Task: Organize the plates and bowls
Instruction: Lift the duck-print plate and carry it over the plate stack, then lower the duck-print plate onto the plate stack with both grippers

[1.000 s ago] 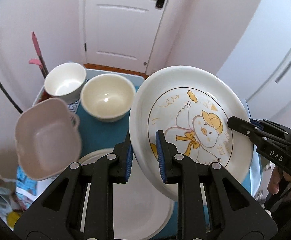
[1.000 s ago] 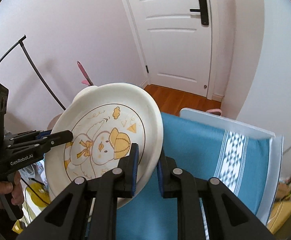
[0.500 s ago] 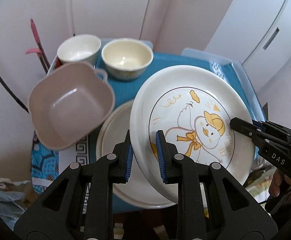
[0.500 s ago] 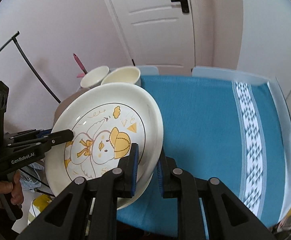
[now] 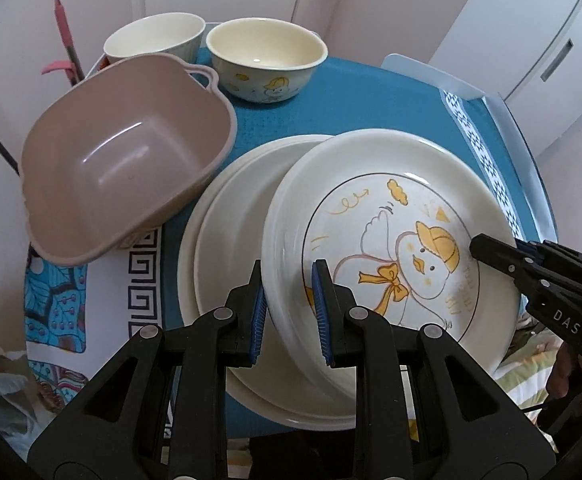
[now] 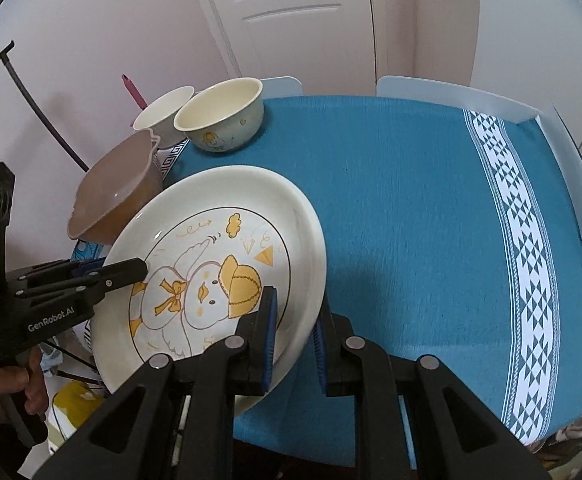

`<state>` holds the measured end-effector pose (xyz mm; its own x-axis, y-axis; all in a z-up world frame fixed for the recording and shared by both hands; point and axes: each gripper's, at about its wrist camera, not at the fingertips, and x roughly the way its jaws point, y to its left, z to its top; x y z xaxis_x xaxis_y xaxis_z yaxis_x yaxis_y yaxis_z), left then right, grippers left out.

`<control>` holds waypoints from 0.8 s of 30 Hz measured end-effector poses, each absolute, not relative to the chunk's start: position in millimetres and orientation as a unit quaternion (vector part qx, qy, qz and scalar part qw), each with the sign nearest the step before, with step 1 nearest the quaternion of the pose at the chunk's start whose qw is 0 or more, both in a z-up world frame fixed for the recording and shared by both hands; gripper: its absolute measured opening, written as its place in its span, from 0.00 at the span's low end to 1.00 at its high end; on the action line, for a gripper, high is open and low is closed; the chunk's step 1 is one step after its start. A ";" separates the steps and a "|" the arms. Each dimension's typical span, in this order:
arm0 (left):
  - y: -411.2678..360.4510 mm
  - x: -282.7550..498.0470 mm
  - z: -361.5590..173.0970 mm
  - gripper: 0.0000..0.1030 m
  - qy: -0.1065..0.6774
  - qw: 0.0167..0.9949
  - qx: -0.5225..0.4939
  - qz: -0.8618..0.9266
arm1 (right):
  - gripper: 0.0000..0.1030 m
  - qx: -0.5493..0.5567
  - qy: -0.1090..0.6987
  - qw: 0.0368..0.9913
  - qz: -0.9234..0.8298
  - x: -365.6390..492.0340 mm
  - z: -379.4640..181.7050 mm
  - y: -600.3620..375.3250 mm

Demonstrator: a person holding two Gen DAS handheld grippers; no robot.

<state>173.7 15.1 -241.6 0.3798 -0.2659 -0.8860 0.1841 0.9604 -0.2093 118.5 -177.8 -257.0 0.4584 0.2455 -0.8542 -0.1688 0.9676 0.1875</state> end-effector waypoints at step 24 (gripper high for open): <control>-10.4 169.6 -247.4 0.19 0.520 0.843 0.118 -0.068 | 0.15 -0.083 0.499 0.853 0.128 126.9 -257.1 -151.3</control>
<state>169.6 -10.4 -247.4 0.4492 0.0089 -0.8934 0.2366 0.9631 0.1286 126.9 -151.3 -257.1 0.4683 0.1355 -0.8731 -0.3018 0.9533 -0.0139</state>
